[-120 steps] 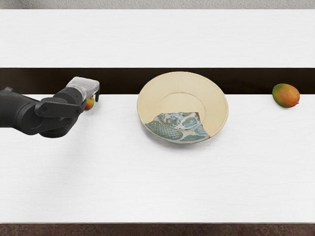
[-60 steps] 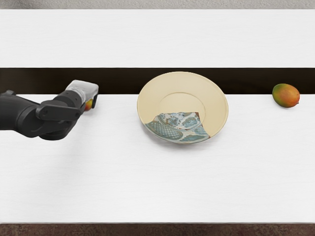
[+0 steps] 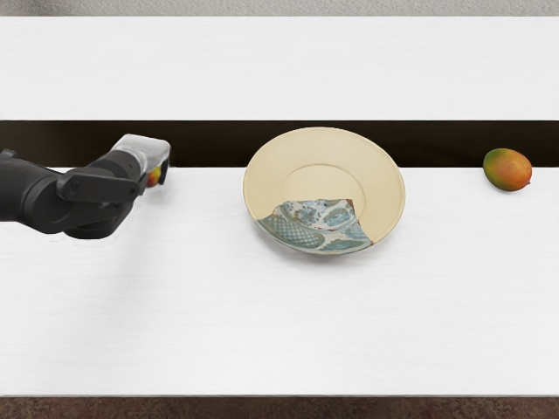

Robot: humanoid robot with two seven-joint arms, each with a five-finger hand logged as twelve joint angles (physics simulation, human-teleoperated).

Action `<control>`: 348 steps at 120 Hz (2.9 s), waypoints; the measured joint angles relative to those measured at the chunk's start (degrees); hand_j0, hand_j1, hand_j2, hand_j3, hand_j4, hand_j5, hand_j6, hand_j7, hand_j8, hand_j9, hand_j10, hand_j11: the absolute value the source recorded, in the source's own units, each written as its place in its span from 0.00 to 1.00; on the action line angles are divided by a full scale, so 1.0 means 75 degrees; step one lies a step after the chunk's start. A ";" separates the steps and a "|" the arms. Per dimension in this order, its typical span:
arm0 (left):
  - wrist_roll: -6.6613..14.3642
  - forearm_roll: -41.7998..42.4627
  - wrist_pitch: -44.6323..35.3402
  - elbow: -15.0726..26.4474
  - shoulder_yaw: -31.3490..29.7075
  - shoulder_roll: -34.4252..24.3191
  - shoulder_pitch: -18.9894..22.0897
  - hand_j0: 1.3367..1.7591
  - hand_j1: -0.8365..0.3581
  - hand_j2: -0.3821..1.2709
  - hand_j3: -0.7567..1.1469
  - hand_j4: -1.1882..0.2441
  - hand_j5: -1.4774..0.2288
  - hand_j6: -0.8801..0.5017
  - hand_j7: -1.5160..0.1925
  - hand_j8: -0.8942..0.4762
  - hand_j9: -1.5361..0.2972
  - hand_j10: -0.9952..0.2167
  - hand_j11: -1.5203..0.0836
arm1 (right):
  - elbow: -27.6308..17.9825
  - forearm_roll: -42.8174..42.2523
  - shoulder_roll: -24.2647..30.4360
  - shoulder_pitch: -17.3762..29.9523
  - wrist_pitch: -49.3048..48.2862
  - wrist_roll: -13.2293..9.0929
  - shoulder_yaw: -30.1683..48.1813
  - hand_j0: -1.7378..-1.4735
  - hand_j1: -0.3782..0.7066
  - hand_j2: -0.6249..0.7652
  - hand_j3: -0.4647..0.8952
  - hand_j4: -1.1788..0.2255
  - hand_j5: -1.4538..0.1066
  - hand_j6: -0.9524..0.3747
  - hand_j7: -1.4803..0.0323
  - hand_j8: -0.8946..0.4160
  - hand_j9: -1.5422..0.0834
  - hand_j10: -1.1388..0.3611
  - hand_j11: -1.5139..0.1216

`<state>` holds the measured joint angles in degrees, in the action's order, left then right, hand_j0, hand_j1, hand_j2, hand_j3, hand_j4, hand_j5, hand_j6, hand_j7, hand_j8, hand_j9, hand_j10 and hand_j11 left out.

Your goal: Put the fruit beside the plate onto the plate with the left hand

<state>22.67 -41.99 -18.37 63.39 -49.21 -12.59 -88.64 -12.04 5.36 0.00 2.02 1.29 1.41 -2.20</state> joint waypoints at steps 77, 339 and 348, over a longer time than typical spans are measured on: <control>-0.0010 0.0996 0.0061 0.1249 0.1440 -0.0980 -0.1751 0.74 0.33 0.49 0.40 0.32 0.16 0.50 0.22 0.48 0.20 0.15 0.22 | 0.0000 0.0000 0.0000 0.0000 -0.0001 0.0000 0.0000 0.30 0.06 0.44 0.34 0.82 0.91 0.69 0.95 0.66 0.92 0.74 0.90; 0.0330 0.3124 0.6163 0.1779 0.9025 -0.3453 0.1850 0.76 0.73 0.26 0.40 0.65 0.67 0.45 0.69 0.47 0.65 0.61 0.74 | 0.0000 0.0000 0.0000 0.0000 -0.0002 0.0000 0.0000 0.30 0.06 0.45 0.34 0.82 0.91 0.69 0.95 0.66 0.92 0.74 0.90; 0.0331 0.3866 0.6653 0.1114 0.9431 -0.3963 0.2190 0.76 0.74 0.26 0.40 0.65 0.67 0.45 0.69 0.47 0.66 0.61 0.74 | 0.0000 0.0000 0.0000 0.0000 0.0001 0.0000 0.0000 0.30 0.06 0.45 0.34 0.82 0.91 0.69 0.95 0.66 0.92 0.74 0.90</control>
<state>25.15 -12.99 31.53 71.74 21.52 -42.32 -72.21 -12.04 5.36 0.00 2.02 1.30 1.41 -2.20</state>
